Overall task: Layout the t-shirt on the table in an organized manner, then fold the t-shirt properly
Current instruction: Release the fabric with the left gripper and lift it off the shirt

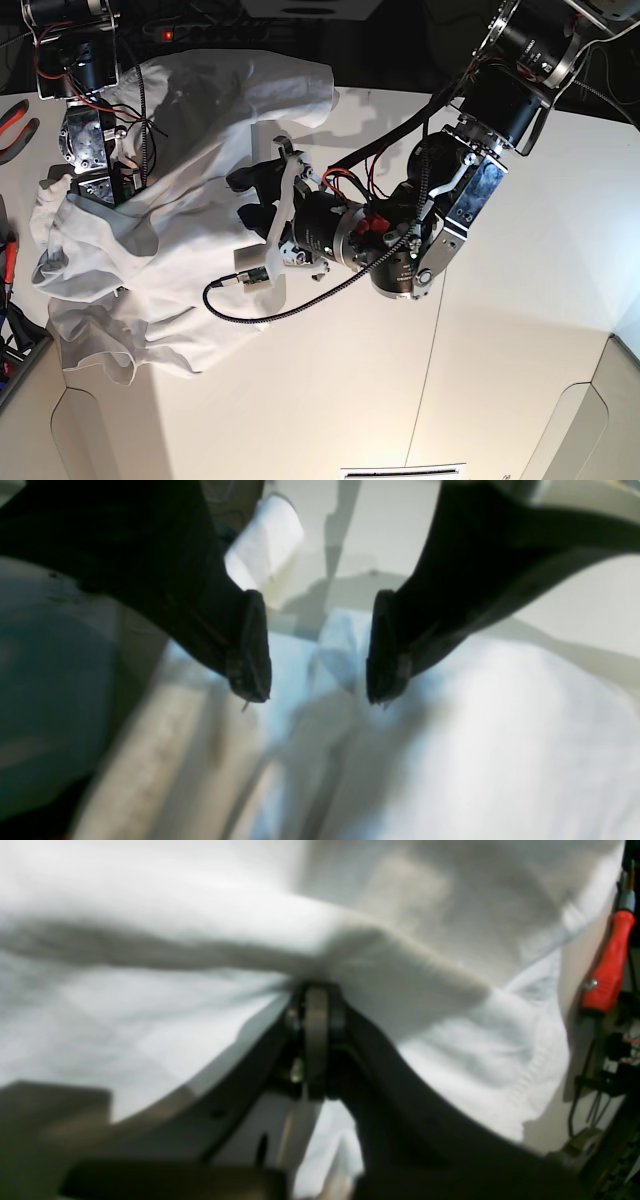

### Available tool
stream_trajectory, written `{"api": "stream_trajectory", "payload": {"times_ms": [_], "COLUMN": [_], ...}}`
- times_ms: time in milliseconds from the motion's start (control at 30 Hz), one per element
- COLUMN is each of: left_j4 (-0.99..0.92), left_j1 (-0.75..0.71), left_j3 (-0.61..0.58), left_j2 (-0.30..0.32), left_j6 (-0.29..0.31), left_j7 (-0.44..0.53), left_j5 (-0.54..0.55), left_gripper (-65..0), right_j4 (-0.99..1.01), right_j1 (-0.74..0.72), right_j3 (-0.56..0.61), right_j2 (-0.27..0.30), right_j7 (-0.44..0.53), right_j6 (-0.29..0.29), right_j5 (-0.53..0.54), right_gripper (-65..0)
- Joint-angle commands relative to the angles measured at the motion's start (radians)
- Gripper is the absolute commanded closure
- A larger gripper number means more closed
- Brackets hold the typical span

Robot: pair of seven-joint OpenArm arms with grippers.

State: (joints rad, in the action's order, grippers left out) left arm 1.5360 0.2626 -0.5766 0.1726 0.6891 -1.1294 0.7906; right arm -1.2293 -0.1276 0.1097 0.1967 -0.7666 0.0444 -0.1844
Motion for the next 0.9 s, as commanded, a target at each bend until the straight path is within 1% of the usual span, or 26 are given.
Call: {"api": "stream_trajectory", "payload": {"times_ms": [0,67,133,233,367,500,567,633,767,867], "left_j4": [0.018,0.018,0.018,0.018,0.018,0.018,0.018,0.018,0.018,0.018], "left_j1": [0.019,0.013,0.011,0.001,-0.011,-0.019,-0.019,-0.019,-0.019,-0.019], "left_j3": [0.003,0.003,0.003,0.003,0.003,0.003,0.003,0.003,0.003,0.003], "left_j2": [0.001,0.003,0.001,-0.013,-0.055,-0.089,-0.103,-0.113,-0.114,-0.114], "left_j6": [0.009,0.009,0.009,0.009,0.009,-0.034,-0.075,-0.117,-0.223,-0.284], "left_j7": [-0.004,-0.008,0.011,0.090,0.151,0.219,0.245,0.286,0.375,0.401], "left_j5": [0.054,0.120,0.166,0.159,0.037,-0.070,-0.124,-0.201,-0.362,-0.446], "left_gripper": [-34.6,-34.6,-34.6,-34.6,-34.6,-34.6,-34.6,-34.6,-34.5,-34.5], "right_j4": [0.010,0.010,0.010,0.010,0.010,0.010,0.010,0.010,0.010,0.010], "right_j1": [0.006,0.006,0.006,0.006,0.006,0.006,0.006,0.006,0.006,0.006], "right_j3": [0.003,0.003,0.003,0.003,0.003,0.003,0.003,0.003,0.003,0.003], "right_j2": [-0.006,-0.006,-0.006,-0.006,-0.006,-0.006,-0.006,-0.006,-0.006,-0.006], "right_j7": [-0.041,-0.041,-0.041,-0.041,-0.041,-0.041,-0.041,-0.041,-0.041,-0.041], "right_j6": [0.041,0.041,0.041,0.041,0.041,0.041,0.041,0.041,0.041,0.041], "right_j5": [0.046,0.046,0.046,0.046,0.046,0.046,0.046,0.046,0.046,0.046], "right_gripper": [0.0,0.0,0.0,0.0,0.0,0.0,0.0,0.0,0.0,0.0]}}
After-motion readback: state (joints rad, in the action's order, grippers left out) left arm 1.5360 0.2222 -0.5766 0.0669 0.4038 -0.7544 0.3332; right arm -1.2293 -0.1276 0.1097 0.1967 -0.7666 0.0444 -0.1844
